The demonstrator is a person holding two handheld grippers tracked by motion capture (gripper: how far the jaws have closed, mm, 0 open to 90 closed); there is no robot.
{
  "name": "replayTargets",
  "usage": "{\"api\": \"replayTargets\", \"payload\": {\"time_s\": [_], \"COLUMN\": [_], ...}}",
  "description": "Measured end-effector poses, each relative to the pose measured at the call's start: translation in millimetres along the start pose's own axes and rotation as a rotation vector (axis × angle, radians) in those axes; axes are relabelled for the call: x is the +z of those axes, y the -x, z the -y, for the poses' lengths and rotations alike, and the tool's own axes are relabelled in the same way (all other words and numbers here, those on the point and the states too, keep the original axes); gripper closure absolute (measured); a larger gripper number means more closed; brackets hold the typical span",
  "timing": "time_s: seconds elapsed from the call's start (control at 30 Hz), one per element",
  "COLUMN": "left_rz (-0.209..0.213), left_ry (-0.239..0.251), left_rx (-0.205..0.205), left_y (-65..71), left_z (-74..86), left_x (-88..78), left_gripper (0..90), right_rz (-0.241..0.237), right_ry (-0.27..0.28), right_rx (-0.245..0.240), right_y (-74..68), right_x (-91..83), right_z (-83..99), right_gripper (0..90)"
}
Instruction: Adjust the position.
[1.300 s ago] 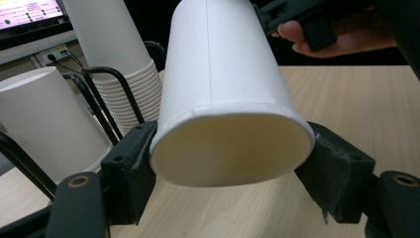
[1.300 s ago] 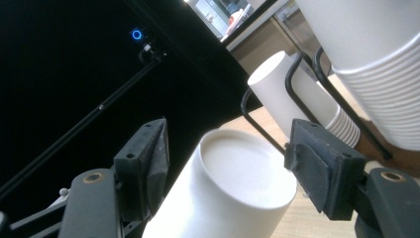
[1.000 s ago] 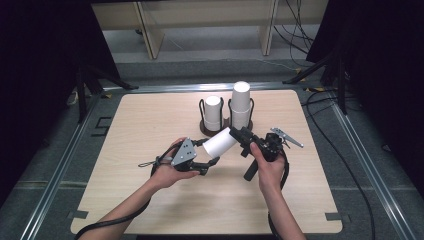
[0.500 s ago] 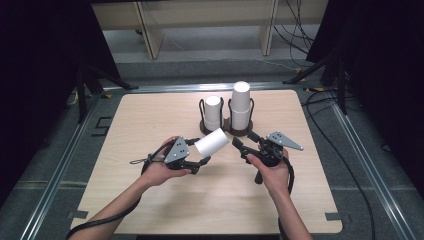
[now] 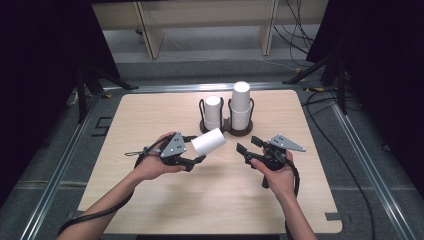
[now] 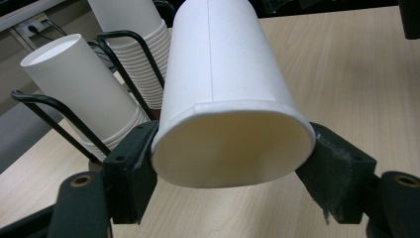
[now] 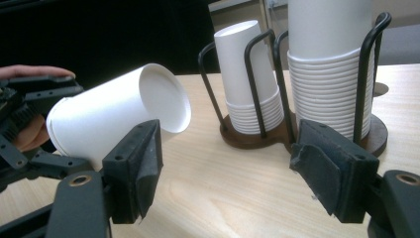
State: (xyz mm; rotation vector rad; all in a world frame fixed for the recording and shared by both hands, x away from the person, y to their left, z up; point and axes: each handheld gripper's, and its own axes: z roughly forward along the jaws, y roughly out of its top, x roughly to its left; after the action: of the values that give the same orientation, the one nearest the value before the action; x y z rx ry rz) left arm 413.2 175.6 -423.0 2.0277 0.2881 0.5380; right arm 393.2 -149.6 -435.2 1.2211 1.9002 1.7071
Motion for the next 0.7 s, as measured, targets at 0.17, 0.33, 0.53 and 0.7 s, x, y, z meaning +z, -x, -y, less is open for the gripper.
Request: {"api": "replayTargets", "payload": {"time_s": [0.17,0.33,0.53,0.7], "left_rz": [0.054,0.096,0.146,0.207], "left_ry": [-0.025,-0.063,-0.084,-0.121], "left_rx": [0.04,0.076,0.09,0.105], "left_y": [-2.5,-5.5,-11.8,-18.0], "left_z": [-4.0,-8.2,-14.7,-17.3], "left_x": [-1.1,-2.5,-1.8,0.0], "left_gripper": [27.5,27.5,27.8,28.4], "right_rz": [-0.025,-0.023,-0.016,-0.019], "right_ry": [-0.003,-0.011,-0.019,-0.014], "right_rx": [0.001,-0.009,-0.009,-0.02], "right_y": [-0.6,2.5,3.6,3.9], "right_x": [-1.9,-3.7,-5.0,-6.9], "right_z": [0.8,1.3,1.1,-1.1], "right_gripper": [27.7,28.5,28.5,29.5]}}
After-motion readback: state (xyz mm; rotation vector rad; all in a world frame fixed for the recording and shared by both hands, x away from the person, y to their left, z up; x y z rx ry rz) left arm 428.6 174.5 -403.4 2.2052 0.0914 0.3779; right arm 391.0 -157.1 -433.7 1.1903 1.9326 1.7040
